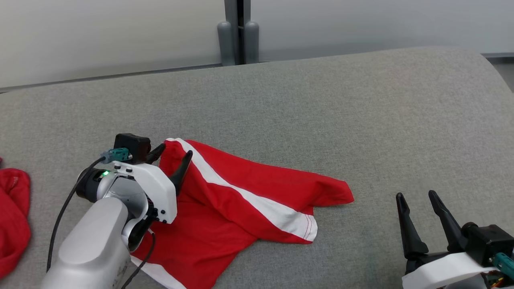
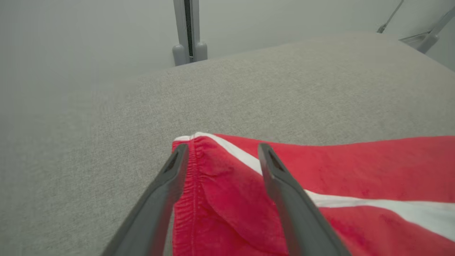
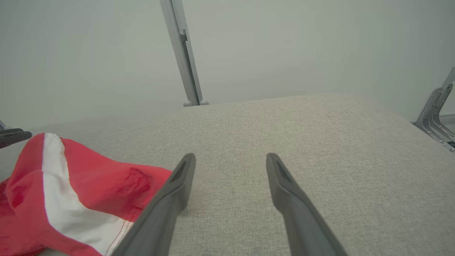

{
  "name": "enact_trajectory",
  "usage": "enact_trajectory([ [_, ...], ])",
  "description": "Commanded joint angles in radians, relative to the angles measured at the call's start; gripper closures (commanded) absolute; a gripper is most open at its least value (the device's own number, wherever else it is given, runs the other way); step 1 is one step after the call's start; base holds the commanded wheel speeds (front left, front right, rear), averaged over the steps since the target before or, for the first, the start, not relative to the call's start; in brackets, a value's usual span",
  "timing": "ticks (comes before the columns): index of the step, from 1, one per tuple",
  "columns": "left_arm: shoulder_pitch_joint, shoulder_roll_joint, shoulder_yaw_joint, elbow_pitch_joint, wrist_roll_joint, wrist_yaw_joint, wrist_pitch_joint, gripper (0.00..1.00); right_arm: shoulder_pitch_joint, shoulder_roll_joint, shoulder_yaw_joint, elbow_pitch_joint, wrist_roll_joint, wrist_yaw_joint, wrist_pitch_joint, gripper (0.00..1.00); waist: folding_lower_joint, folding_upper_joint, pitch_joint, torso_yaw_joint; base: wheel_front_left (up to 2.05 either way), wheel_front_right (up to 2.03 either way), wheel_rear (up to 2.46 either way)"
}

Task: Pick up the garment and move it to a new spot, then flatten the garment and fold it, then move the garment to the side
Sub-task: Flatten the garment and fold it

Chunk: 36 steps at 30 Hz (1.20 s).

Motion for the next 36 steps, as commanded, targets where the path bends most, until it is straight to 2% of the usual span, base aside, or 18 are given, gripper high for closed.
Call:
enact_trajectory([
  [1, -0.024, 0.003, -0.005, 0.023, -0.010, -0.005, 0.009, 0.00, -0.010, -0.002, -0.001, 0.008, 0.005, 0.000, -0.010, 0.00, 0.0000, 0.0000, 0.020, -0.018, 0.00, 0.00, 0.00],
  [4, -0.058, 0.002, -0.022, 0.103, -0.034, -0.006, 0.054, 0.00, -0.023, -0.002, 0.001, 0.021, 0.012, 0.000, -0.025, 0.00, 0.0000, 0.0000, 0.031, -0.022, 0.00, 0.00, 0.00],
  [5, -0.067, 0.001, -0.027, 0.123, -0.041, -0.006, 0.062, 0.61, -0.026, -0.002, 0.003, 0.026, 0.016, 0.000, -0.026, 0.00, 0.0000, 0.0000, 0.034, -0.022, 0.00, 0.00, 0.00],
  [6, -0.076, 0.001, -0.034, 0.137, -0.049, -0.007, 0.070, 1.00, -0.028, -0.002, 0.003, 0.030, 0.019, 0.000, -0.031, 0.00, 0.0000, 0.0000, 0.036, -0.022, 0.00, 0.00, 0.00],
  [8, -0.086, 0.002, -0.055, 0.145, -0.070, -0.007, 0.076, 1.00, -0.034, -0.002, 0.003, 0.036, 0.023, 0.000, -0.036, 0.00, 0.0000, 0.0000, 0.040, -0.020, 0.00, 0.00, 0.00],
  [12, -0.081, 0.026, -0.068, 0.125, -0.103, -0.007, 0.021, 1.00, -0.037, -0.002, -0.002, 0.041, 0.029, 0.000, -0.045, 0.00, 0.0000, 0.0000, 0.036, -0.013, 0.00, 0.00, 0.00],
  [18, 0.023, 0.069, -0.049, 0.034, -0.142, -0.003, -0.074, 1.00, -0.018, -0.002, -0.023, 0.052, 0.036, 0.000, -0.054, 0.00, 0.0000, 0.0000, 0.012, 0.012, 0.00, 0.00, 0.00],
  [22, 0.144, 0.094, -0.029, -0.063, -0.162, 0.038, -0.117, 1.00, -0.007, -0.002, -0.034, 0.056, 0.037, 0.000, -0.054, 0.00, 0.0000, 0.0000, -0.004, 0.031, 0.00, 0.00, 0.00],
  [26, 0.273, 0.106, -0.005, -0.175, -0.192, 0.099, -0.137, 1.00, -0.007, -0.003, -0.034, 0.055, 0.036, 0.000, -0.046, 0.00, 0.0000, 0.0000, -0.014, 0.043, 0.00, 0.00, 0.00],
  [30, 0.396, 0.112, 0.010, -0.274, -0.222, 0.157, -0.136, 1.00, -0.010, -0.002, -0.033, 0.052, 0.030, 0.000, -0.040, 0.00, 0.0000, 0.0000, -0.027, 0.049, 0.00, 0.00, 0.00],
  [33, 0.447, 0.108, 0.010, -0.312, -0.236, 0.180, -0.128, 1.00, -0.010, -0.002, -0.037, 0.048, 0.028, 0.000, -0.037, 0.00, 0.0000, 0.0000, -0.035, 0.053, 0.00, 0.00, 0.00],
  [34, 0.464, 0.106, 0.015, -0.329, -0.243, 0.191, -0.131, 0.74, -0.009, -0.002, -0.037, 0.046, 0.023, 0.000, -0.035, 0.00, 0.0000, 0.0000, -0.038, 0.054, 0.00, 0.00, 0.00],
  [35, 0.481, 0.102, 0.015, -0.343, -0.248, 0.199, -0.131, 0.19, -0.009, -0.002, -0.038, 0.043, 0.012, 0.000, -0.033, 0.00, 0.0000, 0.0000, -0.042, 0.055, 0.00, 0.00, 0.00],
  [36, 0.496, 0.098, 0.017, -0.355, -0.252, 0.211, -0.136, 0.00, -0.008, -0.002, -0.039, 0.041, 0.007, 0.000, -0.030, 0.00, 0.0000, 0.0000, -0.046, 0.057, 0.00, 0.00, 0.00],
])
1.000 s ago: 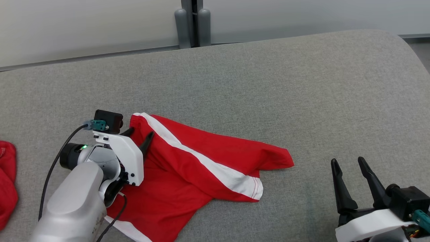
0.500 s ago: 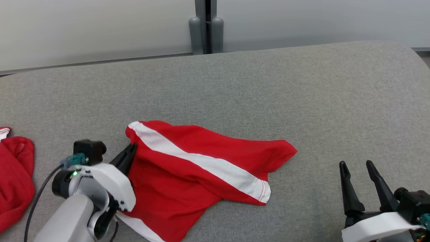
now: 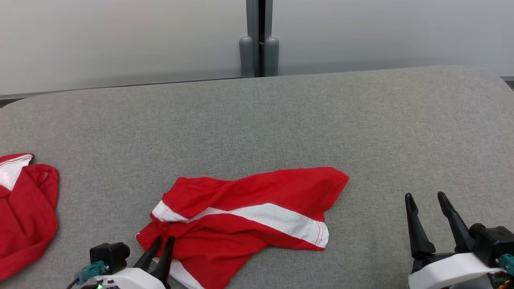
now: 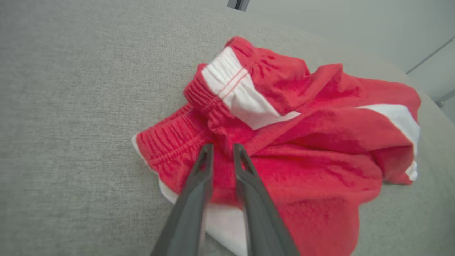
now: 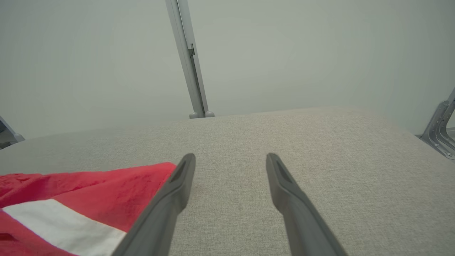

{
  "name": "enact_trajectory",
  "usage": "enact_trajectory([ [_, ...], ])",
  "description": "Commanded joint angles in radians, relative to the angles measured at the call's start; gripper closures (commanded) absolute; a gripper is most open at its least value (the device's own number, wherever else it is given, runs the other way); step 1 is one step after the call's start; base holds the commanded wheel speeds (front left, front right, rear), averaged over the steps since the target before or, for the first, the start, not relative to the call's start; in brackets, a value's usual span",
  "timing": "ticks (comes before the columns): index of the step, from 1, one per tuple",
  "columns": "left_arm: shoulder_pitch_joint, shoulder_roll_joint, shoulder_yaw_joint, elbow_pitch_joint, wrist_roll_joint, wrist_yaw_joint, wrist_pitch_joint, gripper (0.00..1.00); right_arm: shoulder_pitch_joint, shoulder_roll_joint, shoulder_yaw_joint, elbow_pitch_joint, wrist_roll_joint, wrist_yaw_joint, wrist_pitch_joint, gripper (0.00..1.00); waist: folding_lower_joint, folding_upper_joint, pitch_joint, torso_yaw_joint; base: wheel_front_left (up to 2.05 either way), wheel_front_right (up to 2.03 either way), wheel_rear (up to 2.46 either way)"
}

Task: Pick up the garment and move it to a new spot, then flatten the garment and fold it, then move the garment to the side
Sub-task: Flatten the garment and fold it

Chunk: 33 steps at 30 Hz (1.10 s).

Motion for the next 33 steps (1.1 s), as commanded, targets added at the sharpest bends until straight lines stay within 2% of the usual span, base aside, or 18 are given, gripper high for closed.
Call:
enact_trajectory([
  [1, 0.014, -0.002, 0.008, -0.012, -0.004, 0.016, -0.013, 0.00, 0.006, -0.002, -0.001, -0.006, -0.006, 0.000, 0.005, 0.00, 0.0000, 0.0000, -0.009, 0.004, 0.00, 0.00, 0.00],
  [9, 0.037, -0.011, 0.039, -0.091, 0.065, 0.056, -0.164, 0.00, 0.020, -0.002, 0.004, -0.014, -0.022, 0.000, 0.030, 0.00, 0.0000, 0.0000, -0.047, 0.013, 0.00, 0.00, 0.00],
  [16, 0.016, 0.018, 0.119, -0.177, 0.189, 0.083, -0.206, 0.00, 0.035, -0.002, -0.005, -0.037, -0.038, 0.000, 0.053, 0.00, 0.0000, 0.0000, -0.090, 0.026, 0.00, 0.00, 0.00],
  [21, 0.039, 0.035, 0.176, -0.194, 0.223, 0.071, -0.208, 0.00, 0.052, -0.002, -0.011, -0.050, -0.045, 0.000, 0.070, 0.00, 0.0000, 0.0000, -0.115, 0.032, 0.00, 0.00, 0.00],
  [33, 0.104, 0.073, 0.200, -0.145, 0.214, 0.040, -0.204, 0.00, 0.095, -0.002, -0.015, -0.067, -0.046, 0.000, 0.090, 0.00, 0.0000, 0.0000, -0.159, 0.032, 0.00, 0.00, 0.00],
])
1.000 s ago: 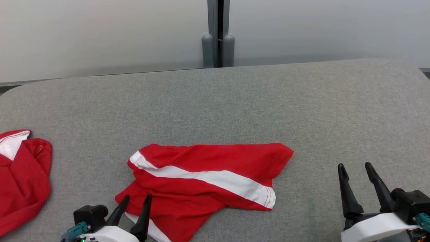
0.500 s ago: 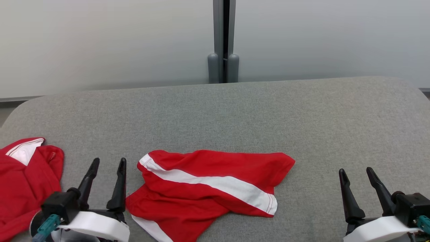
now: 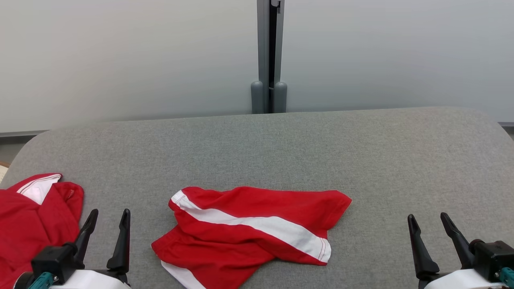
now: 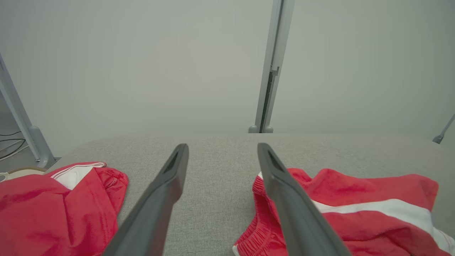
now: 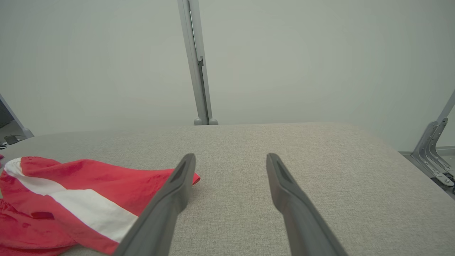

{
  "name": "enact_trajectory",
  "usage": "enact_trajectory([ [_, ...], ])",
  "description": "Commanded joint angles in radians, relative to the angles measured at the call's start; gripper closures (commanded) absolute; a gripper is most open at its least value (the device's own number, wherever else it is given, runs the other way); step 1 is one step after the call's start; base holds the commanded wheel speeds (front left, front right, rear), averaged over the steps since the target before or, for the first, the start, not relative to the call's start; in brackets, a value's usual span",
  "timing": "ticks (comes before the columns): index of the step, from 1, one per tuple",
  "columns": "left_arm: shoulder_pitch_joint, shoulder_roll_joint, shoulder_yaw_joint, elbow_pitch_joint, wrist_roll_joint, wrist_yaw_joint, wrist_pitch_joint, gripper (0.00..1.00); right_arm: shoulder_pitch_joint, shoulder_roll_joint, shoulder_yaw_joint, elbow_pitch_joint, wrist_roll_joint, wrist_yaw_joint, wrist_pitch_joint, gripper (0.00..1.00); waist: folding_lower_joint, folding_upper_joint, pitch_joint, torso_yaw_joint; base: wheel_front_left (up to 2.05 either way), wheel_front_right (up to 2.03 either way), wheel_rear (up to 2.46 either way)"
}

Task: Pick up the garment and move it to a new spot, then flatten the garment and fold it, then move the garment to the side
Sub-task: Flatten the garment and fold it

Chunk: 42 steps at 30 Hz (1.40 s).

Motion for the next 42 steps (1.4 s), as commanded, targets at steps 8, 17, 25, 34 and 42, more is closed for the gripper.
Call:
enact_trajectory([
  [8, 0.017, 0.009, -0.007, 0.031, -0.007, -0.013, -0.001, 0.00, 0.022, -0.002, -0.001, -0.010, 0.003, 0.000, 0.012, 0.00, 0.0000, 0.0000, -0.021, 0.003, 0.00, 0.00, 0.00],
  [17, 0.012, 0.002, -0.011, 0.054, -0.016, -0.014, -0.002, 0.00, 0.022, -0.002, -0.008, -0.016, 0.002, 0.000, 0.020, 0.00, 0.0000, 0.0000, -0.022, 0.005, 0.00, 0.00, 0.00],
  [25, -0.002, 0.005, -0.020, 0.066, -0.014, -0.020, 0.001, 0.00, 0.026, -0.002, -0.009, -0.019, 0.009, 0.000, 0.020, 0.00, 0.0000, 0.0000, -0.017, 0.005, 0.00, 0.00, 0.00],
  [34, -0.168, -0.013, -0.116, 0.111, -0.021, -0.123, 0.148, 0.00, -0.004, -0.002, 0.012, -0.020, 0.009, 0.000, 0.022, 0.00, 0.0000, 0.0000, 0.037, 0.007, 0.00, 0.00, 0.00],
  [42, -0.367, -0.011, -0.212, 0.253, -0.032, -0.230, 0.301, 0.00, -0.047, -0.002, 0.043, -0.005, 0.008, 0.000, 0.005, 0.00, 0.0000, 0.0000, 0.127, -0.031, 0.00, 0.00, 0.00],
])
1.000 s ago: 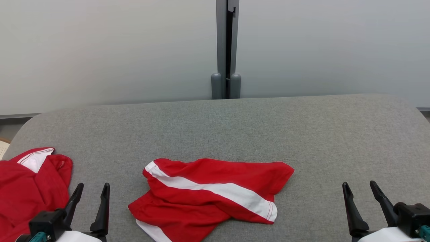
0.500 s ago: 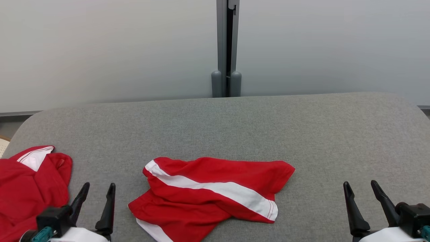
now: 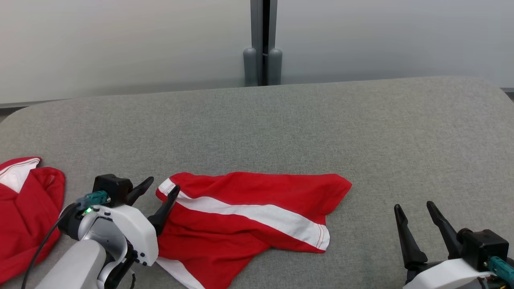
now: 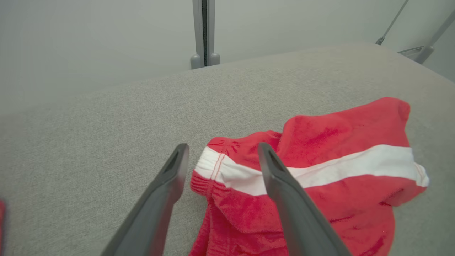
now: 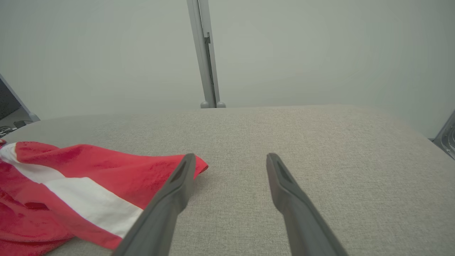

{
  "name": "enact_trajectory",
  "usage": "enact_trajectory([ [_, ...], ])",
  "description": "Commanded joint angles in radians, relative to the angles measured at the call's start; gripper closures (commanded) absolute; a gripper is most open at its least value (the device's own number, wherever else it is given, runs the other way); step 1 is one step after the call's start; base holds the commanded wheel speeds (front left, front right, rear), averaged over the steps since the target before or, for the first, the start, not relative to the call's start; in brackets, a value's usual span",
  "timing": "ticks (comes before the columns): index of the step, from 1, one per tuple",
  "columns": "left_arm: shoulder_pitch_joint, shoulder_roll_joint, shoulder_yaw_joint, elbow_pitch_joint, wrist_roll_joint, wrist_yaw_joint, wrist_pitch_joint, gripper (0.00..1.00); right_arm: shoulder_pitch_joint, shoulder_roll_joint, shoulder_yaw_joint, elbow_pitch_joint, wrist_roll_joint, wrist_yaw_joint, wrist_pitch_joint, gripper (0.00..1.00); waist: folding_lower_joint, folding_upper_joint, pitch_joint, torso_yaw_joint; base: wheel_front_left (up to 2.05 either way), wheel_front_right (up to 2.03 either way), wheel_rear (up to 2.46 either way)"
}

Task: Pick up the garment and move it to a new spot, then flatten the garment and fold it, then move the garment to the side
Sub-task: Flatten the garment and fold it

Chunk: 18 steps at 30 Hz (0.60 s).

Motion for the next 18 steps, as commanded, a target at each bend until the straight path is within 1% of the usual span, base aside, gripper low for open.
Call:
enact_trajectory([
  [1, -0.030, 0.015, -0.009, 0.022, -0.009, -0.010, 0.014, 0.00, -0.011, -0.002, -0.001, 0.003, 0.002, 0.000, -0.010, 0.00, 0.0000, 0.0000, 0.026, -0.018, 0.00, 0.00, 0.00],
  [4, -0.084, 0.035, -0.052, 0.076, -0.024, -0.023, 0.076, 0.00, -0.025, -0.002, 0.003, 0.009, 0.003, 0.000, -0.016, 0.00, 0.0000, 0.0000, 0.049, -0.030, 0.00, 0.00, 0.00],
  [7, -0.125, 0.056, -0.099, 0.116, -0.048, -0.027, 0.137, 0.00, -0.034, -0.003, 0.009, 0.019, 0.008, 0.000, -0.025, 0.00, 0.0000, 0.0000, 0.062, -0.041, 0.00, 0.00, 0.00],
  [8, -0.125, 0.056, -0.099, 0.116, -0.048, -0.027, 0.137, 0.00, -0.034, -0.003, 0.009, 0.019, 0.008, 0.000, -0.025, 0.00, 0.0000, 0.0000, 0.062, -0.041, 0.00, 0.00, 0.00],
  [12, -0.166, 0.087, -0.174, 0.112, -0.125, -0.028, 0.200, 0.00, -0.047, -0.002, 0.013, 0.028, 0.013, 0.000, -0.035, 0.00, 0.0000, 0.0000, 0.080, -0.050, 0.00, 0.00, 0.00],
  [13, -0.174, 0.097, -0.193, 0.104, -0.145, -0.028, 0.205, 0.14, -0.048, -0.002, 0.012, 0.030, 0.016, 0.000, -0.038, 0.00, 0.0000, 0.0000, 0.084, -0.051, 0.00, 0.00, 0.00],
  [14, -0.181, 0.104, -0.206, 0.096, -0.166, -0.028, 0.204, 1.00, -0.050, -0.002, 0.012, 0.032, 0.017, 0.000, -0.041, 0.00, 0.0000, 0.0000, 0.087, -0.051, 0.00, 0.00, 0.00],
  [15, -0.193, 0.118, -0.218, 0.091, -0.166, -0.028, 0.193, 1.00, -0.053, -0.002, 0.011, 0.032, 0.018, 0.000, -0.044, 0.00, 0.0000, 0.0000, 0.091, -0.051, 0.00, 0.00, 0.00],
  [18, -0.209, 0.135, -0.247, 0.083, -0.191, -0.029, 0.170, 1.00, -0.055, -0.002, 0.012, 0.041, 0.016, 0.000, -0.044, 0.00, 0.0000, 0.0000, 0.098, -0.048, 0.00, 0.00, 0.00],
])
